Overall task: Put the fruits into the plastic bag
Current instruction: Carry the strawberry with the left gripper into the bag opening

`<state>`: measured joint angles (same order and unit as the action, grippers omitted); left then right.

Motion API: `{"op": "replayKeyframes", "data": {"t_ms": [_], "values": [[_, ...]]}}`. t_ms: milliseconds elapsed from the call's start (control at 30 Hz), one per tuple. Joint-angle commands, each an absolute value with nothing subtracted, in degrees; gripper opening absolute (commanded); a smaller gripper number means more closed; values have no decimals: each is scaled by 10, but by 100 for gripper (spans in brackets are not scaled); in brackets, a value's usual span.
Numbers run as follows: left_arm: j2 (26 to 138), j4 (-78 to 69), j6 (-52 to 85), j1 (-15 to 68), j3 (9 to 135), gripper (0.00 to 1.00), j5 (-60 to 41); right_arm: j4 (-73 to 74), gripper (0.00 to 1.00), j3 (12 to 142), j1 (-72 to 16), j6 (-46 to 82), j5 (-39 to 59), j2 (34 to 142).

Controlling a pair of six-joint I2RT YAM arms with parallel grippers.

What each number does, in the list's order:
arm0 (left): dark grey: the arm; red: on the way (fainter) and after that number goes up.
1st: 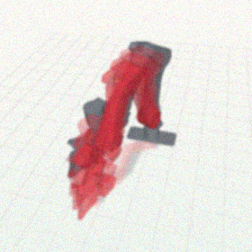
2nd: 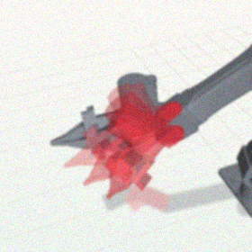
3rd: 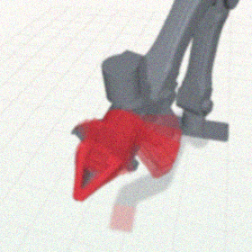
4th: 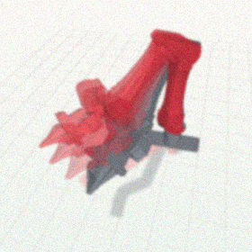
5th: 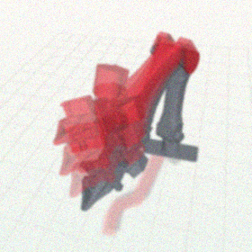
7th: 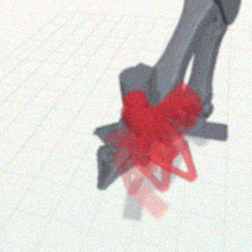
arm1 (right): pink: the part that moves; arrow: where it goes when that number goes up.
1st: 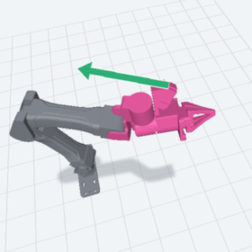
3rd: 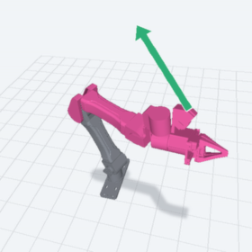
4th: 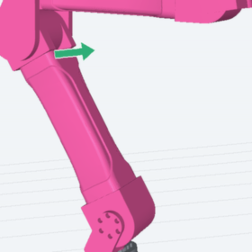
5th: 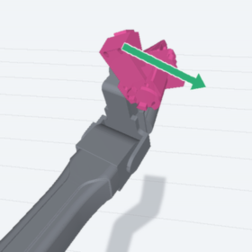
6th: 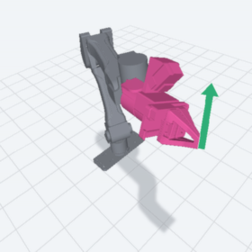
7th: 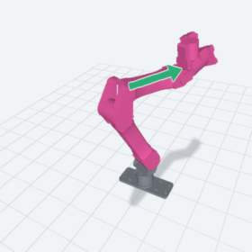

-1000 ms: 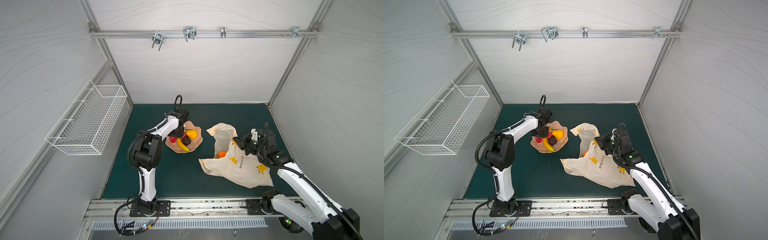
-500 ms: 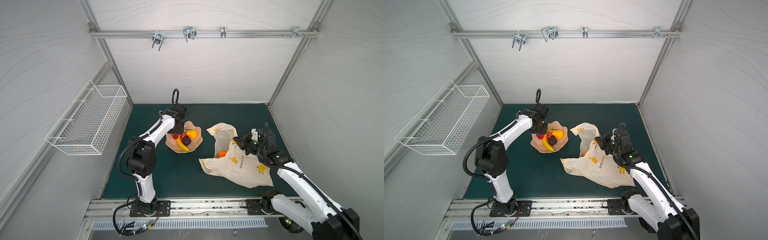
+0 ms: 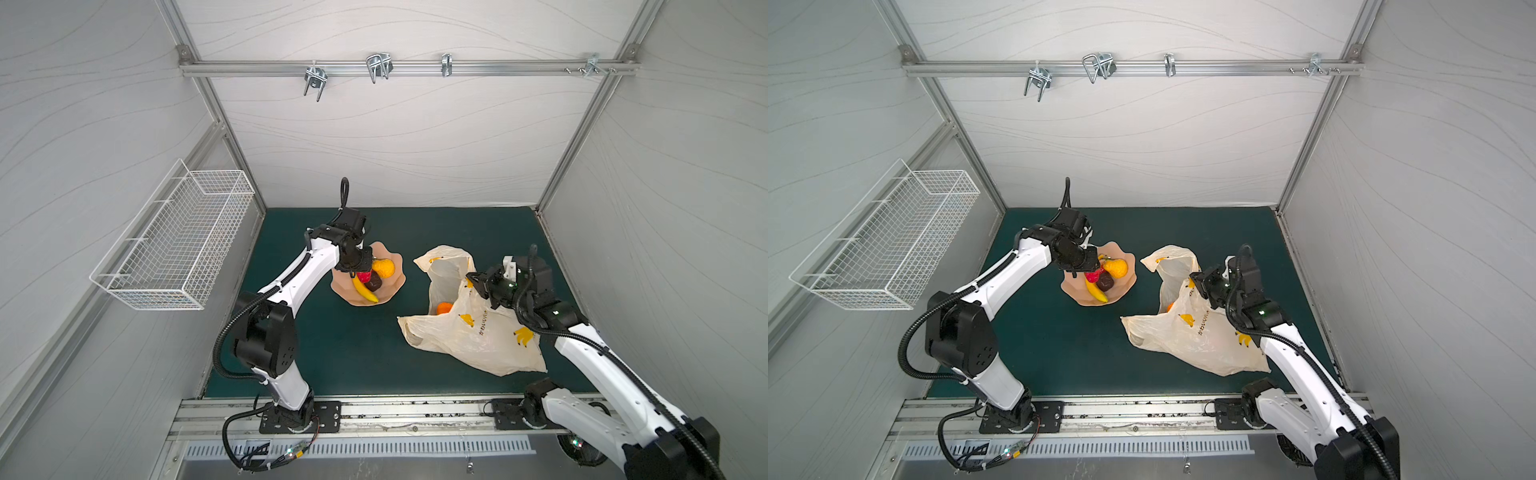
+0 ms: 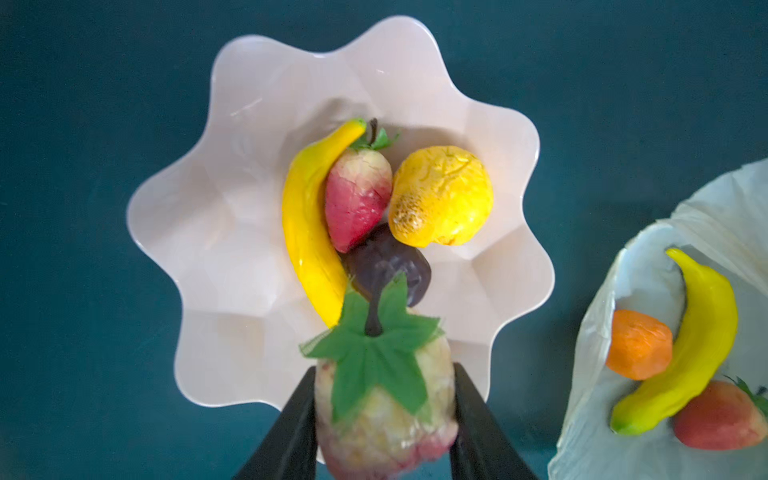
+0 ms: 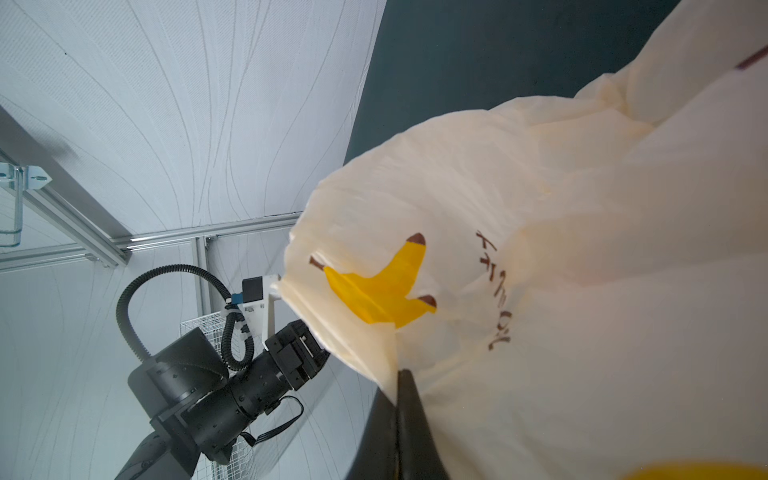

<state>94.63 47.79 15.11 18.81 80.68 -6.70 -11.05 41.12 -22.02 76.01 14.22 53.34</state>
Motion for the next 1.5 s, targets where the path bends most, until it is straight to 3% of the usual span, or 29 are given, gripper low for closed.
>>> {"op": "replayKeyframes", "data": {"t_ms": [0, 367, 1467], "values": [[905, 426, 173, 185, 771, 29, -165, -115, 0, 424, -216, 758, 145, 534], [833, 250, 260, 186, 601, 28, -330, -113, 0, 431, -216, 753, 148, 547], [884, 133, 304, 284, 582, 24, -393, -113, 0, 433, -216, 753, 148, 547]]}}
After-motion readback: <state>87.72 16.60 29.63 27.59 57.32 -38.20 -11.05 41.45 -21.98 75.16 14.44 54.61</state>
